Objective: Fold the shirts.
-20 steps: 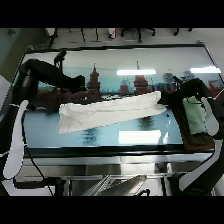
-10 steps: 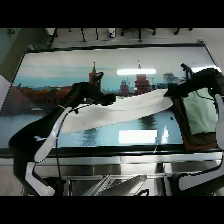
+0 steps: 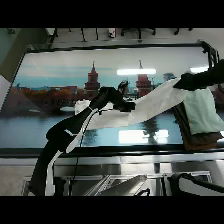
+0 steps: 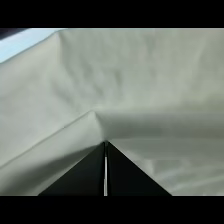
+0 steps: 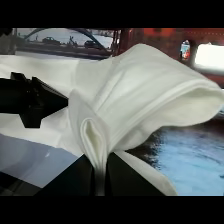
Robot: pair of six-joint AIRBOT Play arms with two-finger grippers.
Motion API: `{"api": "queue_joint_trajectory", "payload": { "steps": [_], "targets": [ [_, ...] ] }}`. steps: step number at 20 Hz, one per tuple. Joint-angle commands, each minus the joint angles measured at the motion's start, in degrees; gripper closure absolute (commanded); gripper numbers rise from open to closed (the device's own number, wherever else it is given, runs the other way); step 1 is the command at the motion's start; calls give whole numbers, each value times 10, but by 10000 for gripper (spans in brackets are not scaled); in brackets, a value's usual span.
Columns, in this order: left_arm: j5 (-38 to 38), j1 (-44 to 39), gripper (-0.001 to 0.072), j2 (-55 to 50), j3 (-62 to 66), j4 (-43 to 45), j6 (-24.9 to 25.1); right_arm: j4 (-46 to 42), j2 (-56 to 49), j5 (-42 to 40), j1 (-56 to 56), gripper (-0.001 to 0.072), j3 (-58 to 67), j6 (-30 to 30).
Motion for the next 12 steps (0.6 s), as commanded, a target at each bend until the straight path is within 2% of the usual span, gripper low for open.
{"api": "queue_joint_trajectory", "payload": {
  "steps": [1, 4, 7, 10, 12],
  "targets": [
    [23, -11, 695, -6, 29, -4, -11, 1, 22, -18, 2, 696, -1, 10],
    [75, 12, 694, 46, 29, -5, -10, 1, 22, -18, 10, 696, -5, 14],
    [161, 86, 695, 168, 28, -4, 1, 14, 22, -17, 33, 696, -5, 29],
    [184, 205, 695, 367, -4, -3, 2, 42, 21, 30, 113, 696, -5, 45],
    [180, 291, 695, 513, -39, -3, 7, 51, 9, 113, 208, 696, -5, 64]
  ]
}}
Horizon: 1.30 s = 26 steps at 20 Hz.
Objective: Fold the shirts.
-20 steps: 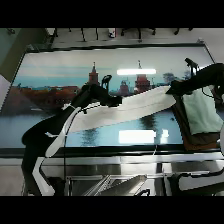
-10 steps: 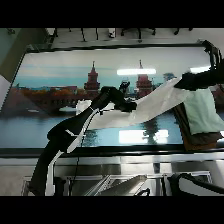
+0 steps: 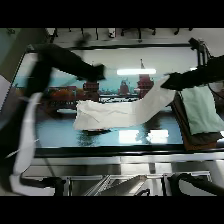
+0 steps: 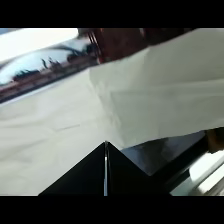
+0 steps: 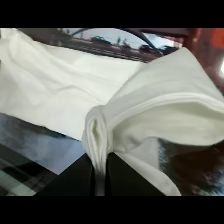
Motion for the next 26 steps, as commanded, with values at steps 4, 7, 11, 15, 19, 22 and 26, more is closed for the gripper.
{"api": "queue_joint_trajectory", "payload": {
  "steps": [4, 7, 11, 15, 19, 22, 26],
  "targets": [
    [9, 265, 695, 426, -127, 1, 46, 26, -112, 308, 328, 695, 0, 49],
    [0, 379, 695, 548, -208, 0, 65, 30, -250, 613, 492, 595, 2, 59],
    [-23, 424, 695, 642, -324, -6, 67, 21, -327, 654, 537, 63, 27, 73],
    [-47, 383, 695, 663, -381, -7, 66, -31, -247, 447, 413, 64, 27, 73],
    [-59, 318, 695, 633, -357, -5, 66, -63, -184, 226, 242, 63, 26, 103],
    [-57, 265, 695, 592, -328, 0, 66, -61, -193, 135, 143, 63, -8, 123],
    [-44, 205, 695, 544, -325, 1, 66, 1, -230, 151, 111, 63, -94, 102]
  ]
}}
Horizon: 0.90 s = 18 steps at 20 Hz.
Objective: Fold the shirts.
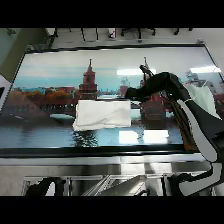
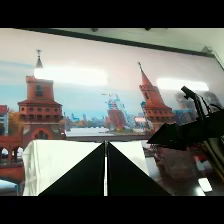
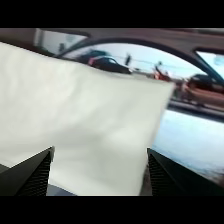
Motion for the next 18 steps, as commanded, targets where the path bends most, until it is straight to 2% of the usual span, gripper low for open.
{"api": "queue_joint_trajectory", "payload": {
  "steps": [1, 5, 9, 10, 12, 13, 18],
  "targets": [
    [5, -52, 695, -40, 6, 3, 0, 49, -35, -28, -33, 63, -50, -14],
    [5, -91, 695, -69, 6, 3, 0, 110, -93, -11, -19, 63, -50, -24],
    [0, -111, 695, -79, 6, 7, 0, 132, -104, 5, -4, 69, -50, -36],
    [-1, -113, 695, -79, 6, 7, 0, 136, -104, 8, 0, 190, -50, -37],
    [-4, -113, 695, -79, 6, 7, 0, 143, -104, 18, 9, 663, -50, -37],
    [-4, -112, 695, -79, 6, 7, 0, 146, -103, 21, 12, 694, -49, -37],
    [-4, -112, 695, -79, 6, 7, 0, 147, -38, -7, -36, 694, 18, -36]
  ]
}}
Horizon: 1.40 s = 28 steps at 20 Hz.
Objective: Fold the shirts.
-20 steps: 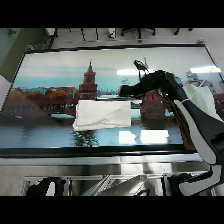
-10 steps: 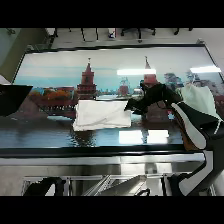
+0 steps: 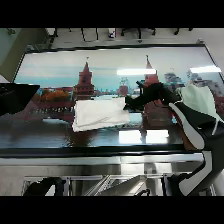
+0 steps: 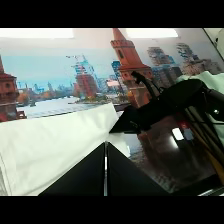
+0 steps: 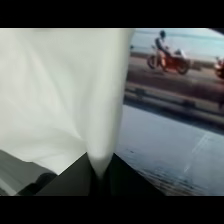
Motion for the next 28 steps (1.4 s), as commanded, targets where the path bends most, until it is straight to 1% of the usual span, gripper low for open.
{"api": "queue_joint_trajectory", "payload": {
  "steps": [1, 4, 8, 10, 12, 15, 18, 19, 20, 22, 25, 26, 27, 28],
  "targets": [
    [-1, -1, 695, 0, 0, 0, 0, 4, 63, -4, -54, 694, 58, 4],
    [-1, -1, 695, 0, 0, 0, 0, 4, 118, -5, -156, 694, 121, 42],
    [-1, -1, 695, 0, 0, 0, 0, 2, 185, -27, -312, 694, 147, 60],
    [-1, -1, 695, 0, 0, 0, 0, -14, 211, -64, -387, 694, 147, 84],
    [-1, -1, 695, 0, 0, 0, 0, -54, 236, -120, -460, 695, 147, 110],
    [-1, -1, 695, 0, 0, 0, 0, -118, 279, -184, -537, 695, 144, 144],
    [-2, -1, 695, 0, 0, 0, 0, -248, 336, -247, -557, 695, 114, 173],
    [-2, -1, 695, -1, 0, 0, 0, -279, 355, -261, -556, 694, 89, 176],
    [-2, -1, 695, -1, 0, 0, 1, -284, 375, -267, -556, 694, 56, 177],
    [-10, -1, 695, -1, 0, 0, 1, -284, 412, -263, -556, 694, -20, 204],
    [-12, -1, 695, -1, 0, 0, 1, -290, 450, -242, -556, 691, -117, 222],
    [-11, -1, 694, -1, 0, 0, 0, -297, 454, -242, -557, 600, -139, 223],
    [-11, -1, 695, -1, 0, 0, 0, -299, 453, -247, -557, 313, -151, 229],
    [-11, -1, 694, -1, 0, 0, 0, -299, 450, -253, -556, 76, -154, 230]
  ]
}}
